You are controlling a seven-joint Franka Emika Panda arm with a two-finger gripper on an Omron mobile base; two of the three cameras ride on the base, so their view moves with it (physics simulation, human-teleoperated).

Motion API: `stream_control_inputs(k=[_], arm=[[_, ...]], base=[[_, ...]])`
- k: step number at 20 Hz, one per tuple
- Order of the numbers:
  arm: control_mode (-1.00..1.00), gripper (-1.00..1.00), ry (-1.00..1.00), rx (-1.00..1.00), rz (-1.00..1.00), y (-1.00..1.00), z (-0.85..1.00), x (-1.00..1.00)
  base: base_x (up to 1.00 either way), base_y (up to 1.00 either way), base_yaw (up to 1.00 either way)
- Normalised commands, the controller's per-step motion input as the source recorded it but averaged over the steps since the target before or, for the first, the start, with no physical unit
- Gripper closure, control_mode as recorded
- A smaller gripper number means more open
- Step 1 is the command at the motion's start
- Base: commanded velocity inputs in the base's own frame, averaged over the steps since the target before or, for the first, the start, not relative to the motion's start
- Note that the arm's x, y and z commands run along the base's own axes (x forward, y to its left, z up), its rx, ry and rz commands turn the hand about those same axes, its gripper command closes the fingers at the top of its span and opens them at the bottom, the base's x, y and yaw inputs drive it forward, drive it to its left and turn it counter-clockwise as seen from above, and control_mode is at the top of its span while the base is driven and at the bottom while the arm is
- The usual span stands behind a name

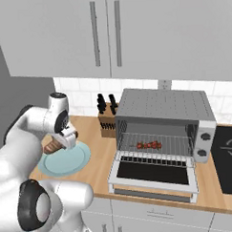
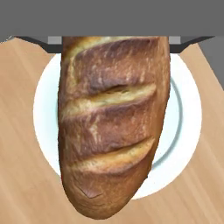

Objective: Pick up the kebab skewer and baguette bread, and place them inside the toaster oven. Close the toaster oven door and start by setting the timer.

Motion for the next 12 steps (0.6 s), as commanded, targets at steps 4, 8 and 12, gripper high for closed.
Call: stream_control_inputs(k=[4, 8, 12], arm=[[-1.00, 1.00, -0.03, 0.06, -0.31, -0.37, 0.42, -0.11], [-1.00, 1.00, 0.00, 0.08, -0.34, -0.53, 0.47, -0.13], [-1.00, 1.00, 0.00, 0.12, -0.41, -0.80, 0.48, -0.25]], base=[[0.00, 0.00, 0.00], [0.00, 0.00, 0.00], [0.00, 0.00, 0.00]])
